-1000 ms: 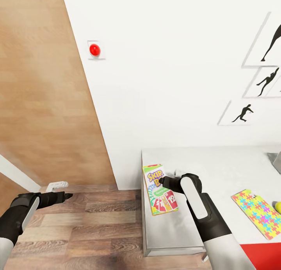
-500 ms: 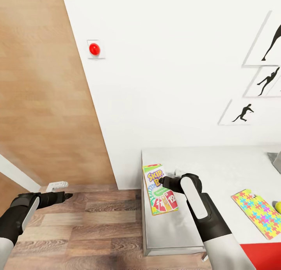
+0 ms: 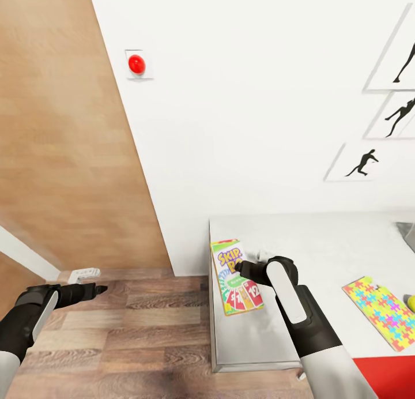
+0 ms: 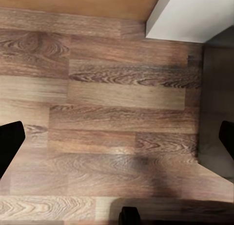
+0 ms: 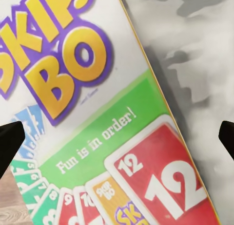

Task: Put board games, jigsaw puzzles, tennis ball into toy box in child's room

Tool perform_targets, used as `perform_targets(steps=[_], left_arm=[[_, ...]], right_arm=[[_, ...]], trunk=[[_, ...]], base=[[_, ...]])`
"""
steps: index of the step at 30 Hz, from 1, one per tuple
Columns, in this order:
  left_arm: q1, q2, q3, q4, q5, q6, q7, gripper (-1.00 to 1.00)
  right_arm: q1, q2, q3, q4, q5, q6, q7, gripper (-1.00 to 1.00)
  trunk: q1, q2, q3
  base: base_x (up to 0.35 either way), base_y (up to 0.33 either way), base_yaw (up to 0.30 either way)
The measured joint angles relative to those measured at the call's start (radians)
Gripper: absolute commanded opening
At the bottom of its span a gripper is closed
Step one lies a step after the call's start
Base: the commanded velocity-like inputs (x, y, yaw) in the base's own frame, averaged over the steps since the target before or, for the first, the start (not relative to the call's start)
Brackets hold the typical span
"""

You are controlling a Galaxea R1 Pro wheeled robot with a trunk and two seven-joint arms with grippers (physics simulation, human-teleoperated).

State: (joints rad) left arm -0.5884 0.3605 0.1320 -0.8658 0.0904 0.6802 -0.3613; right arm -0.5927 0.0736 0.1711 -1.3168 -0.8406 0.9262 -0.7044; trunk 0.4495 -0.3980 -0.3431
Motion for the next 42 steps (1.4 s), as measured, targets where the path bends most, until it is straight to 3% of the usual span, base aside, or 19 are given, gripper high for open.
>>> perform_targets(steps=[22, 42], left_arm=[[0.000, 0.000, 0.000, 0.000, 0.000, 0.000, 0.000, 1.00], [0.000, 0.000, 0.000, 0.000, 0.000, 0.001, 0.000, 1.00]], right_arm=[[0.000, 0.000, -0.001, 0.002, 0.000, 0.000, 0.000, 1.00], [0.000, 0.000, 0.000, 0.003, 0.000, 0.000, 0.000, 1.00]], trunk=[[0.000, 0.000, -0.036], [0.000, 0.000, -0.038]], base=[[0.000, 0.000, 0.000], [0.000, 0.035, 0.000]])
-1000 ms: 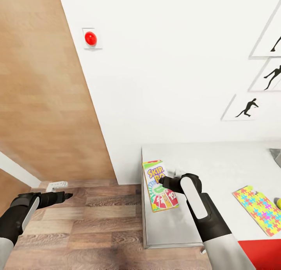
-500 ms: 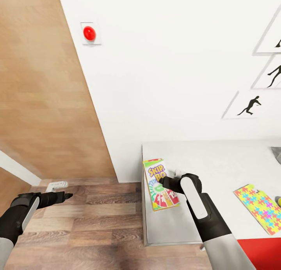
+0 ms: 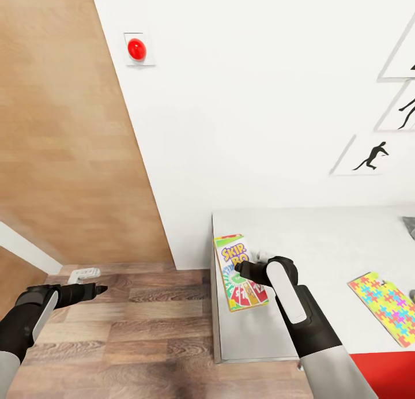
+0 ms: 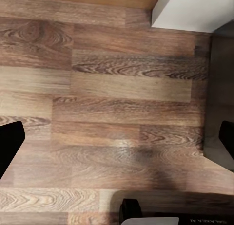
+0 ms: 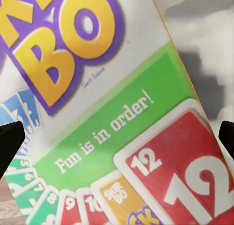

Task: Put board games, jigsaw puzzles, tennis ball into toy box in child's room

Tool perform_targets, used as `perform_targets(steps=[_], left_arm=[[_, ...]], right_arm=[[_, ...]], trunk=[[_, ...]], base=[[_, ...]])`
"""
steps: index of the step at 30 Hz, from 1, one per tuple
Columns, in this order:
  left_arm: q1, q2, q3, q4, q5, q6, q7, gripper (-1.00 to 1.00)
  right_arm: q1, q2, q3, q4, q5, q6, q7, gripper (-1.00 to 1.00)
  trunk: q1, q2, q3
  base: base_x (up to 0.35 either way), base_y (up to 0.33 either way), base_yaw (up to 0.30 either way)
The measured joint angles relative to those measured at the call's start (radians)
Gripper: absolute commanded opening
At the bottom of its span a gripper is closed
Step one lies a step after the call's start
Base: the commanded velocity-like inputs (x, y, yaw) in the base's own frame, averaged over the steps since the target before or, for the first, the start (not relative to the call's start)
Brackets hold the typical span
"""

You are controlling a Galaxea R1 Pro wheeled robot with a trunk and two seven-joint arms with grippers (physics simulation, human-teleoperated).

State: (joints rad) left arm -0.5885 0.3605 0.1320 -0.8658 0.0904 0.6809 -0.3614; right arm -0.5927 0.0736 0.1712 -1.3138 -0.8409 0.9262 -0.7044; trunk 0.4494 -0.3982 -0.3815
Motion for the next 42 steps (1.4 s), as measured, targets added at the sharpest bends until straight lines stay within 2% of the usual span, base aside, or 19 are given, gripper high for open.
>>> perform_targets(steps=[42], left_arm=[[0.000, 0.000, 0.000, 0.000, 0.000, -0.001, 0.001, 1.00]], right_arm=[[0.000, 0.000, -0.001, 0.003, -0.001, 0.001, 0.001, 1.00]], trunk=[[0.000, 0.000, -0.010]], base=[[0.000, 0.012, 0.000]])
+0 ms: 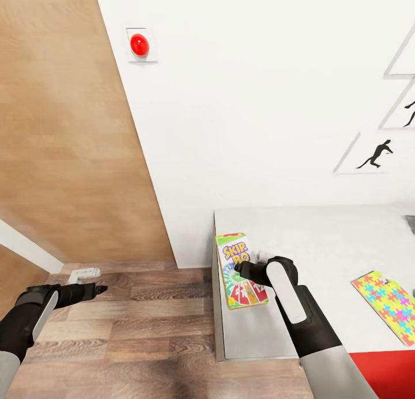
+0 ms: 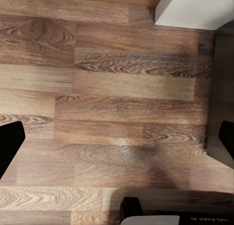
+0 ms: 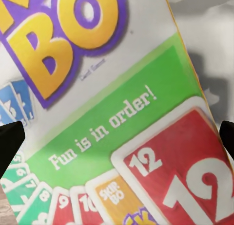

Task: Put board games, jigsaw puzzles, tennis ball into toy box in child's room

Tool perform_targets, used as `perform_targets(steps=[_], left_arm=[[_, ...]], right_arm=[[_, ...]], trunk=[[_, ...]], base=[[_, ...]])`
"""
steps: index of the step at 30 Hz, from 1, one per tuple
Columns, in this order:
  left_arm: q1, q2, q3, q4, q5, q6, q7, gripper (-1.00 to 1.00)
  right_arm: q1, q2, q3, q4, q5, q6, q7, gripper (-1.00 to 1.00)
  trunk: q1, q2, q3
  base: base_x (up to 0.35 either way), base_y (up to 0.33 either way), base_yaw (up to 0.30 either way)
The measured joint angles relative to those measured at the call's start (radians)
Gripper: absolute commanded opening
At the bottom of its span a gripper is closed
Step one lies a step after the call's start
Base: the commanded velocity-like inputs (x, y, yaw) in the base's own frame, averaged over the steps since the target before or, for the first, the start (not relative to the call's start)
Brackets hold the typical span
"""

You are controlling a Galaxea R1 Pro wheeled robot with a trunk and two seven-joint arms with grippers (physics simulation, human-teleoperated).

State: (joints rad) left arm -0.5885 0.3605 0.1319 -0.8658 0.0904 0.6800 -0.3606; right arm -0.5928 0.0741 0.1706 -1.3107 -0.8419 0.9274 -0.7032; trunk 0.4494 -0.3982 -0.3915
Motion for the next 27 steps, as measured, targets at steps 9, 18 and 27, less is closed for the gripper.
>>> perform_targets(steps=[9, 18, 27], left_arm=[[0.000, 0.000, 0.000, 0.000, 0.000, 0.000, 0.000, 1.00], [0.000, 0.000, 0.000, 0.000, 0.000, 0.001, -0.001, 1.00], [0.000, 0.000, 0.000, 0.000, 0.000, 0.001, -0.001, 1.00]], right_arm=[[0.000, 0.000, 0.002, -0.004, 0.000, 0.000, 0.000, 1.00], [0.000, 0.000, 0.002, -0.005, 0.000, 0.000, 0.002, 1.00], [0.000, 0.000, 0.002, -0.005, 0.000, 0.000, 0.003, 1.00]], trunk=[[0.000, 0.000, 0.000], [0.000, 0.000, 0.000], [0.000, 0.000, 0.000]], base=[[0.000, 0.000, 0.000], [0.000, 0.047, 0.000], [0.000, 0.040, 0.000]])
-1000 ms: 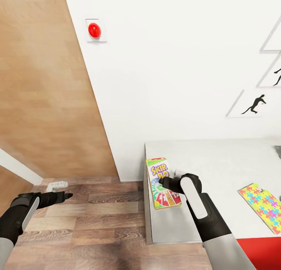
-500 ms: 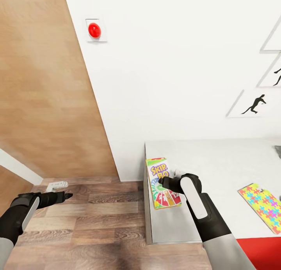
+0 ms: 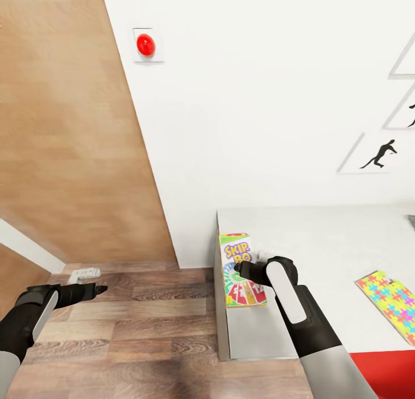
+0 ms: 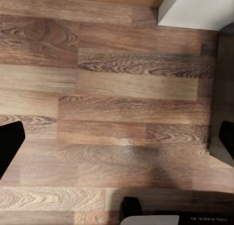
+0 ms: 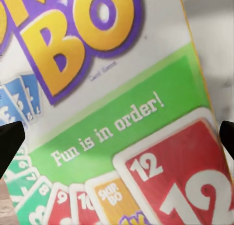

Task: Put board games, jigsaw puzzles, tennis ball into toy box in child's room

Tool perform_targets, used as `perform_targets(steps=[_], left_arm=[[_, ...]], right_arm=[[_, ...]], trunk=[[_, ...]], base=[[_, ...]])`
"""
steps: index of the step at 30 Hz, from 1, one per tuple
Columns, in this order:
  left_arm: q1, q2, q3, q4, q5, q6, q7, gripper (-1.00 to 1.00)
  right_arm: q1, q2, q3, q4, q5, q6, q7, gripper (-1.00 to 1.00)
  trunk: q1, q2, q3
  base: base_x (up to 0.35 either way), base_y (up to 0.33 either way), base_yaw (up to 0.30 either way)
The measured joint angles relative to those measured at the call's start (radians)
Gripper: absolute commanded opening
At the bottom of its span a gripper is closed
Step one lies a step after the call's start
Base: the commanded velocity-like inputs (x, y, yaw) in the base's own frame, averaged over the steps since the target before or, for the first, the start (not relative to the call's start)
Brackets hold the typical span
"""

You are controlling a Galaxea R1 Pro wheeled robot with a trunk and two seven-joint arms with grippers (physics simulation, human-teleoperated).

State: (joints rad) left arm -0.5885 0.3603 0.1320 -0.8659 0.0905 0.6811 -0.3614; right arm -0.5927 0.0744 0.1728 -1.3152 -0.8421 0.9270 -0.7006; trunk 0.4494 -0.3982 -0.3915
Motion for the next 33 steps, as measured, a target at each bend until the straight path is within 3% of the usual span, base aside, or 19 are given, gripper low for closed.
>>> perform_targets(steps=[33], left_arm=[[0.000, -0.001, 0.000, 0.000, 0.000, 0.000, 0.000, 1.00]], right_arm=[[0.000, 0.001, 0.000, 0.002, 0.000, 0.000, 0.002, 1.00]], trunk=[[0.000, 0.000, 0.000]], base=[[0.000, 0.027, 0.000]])
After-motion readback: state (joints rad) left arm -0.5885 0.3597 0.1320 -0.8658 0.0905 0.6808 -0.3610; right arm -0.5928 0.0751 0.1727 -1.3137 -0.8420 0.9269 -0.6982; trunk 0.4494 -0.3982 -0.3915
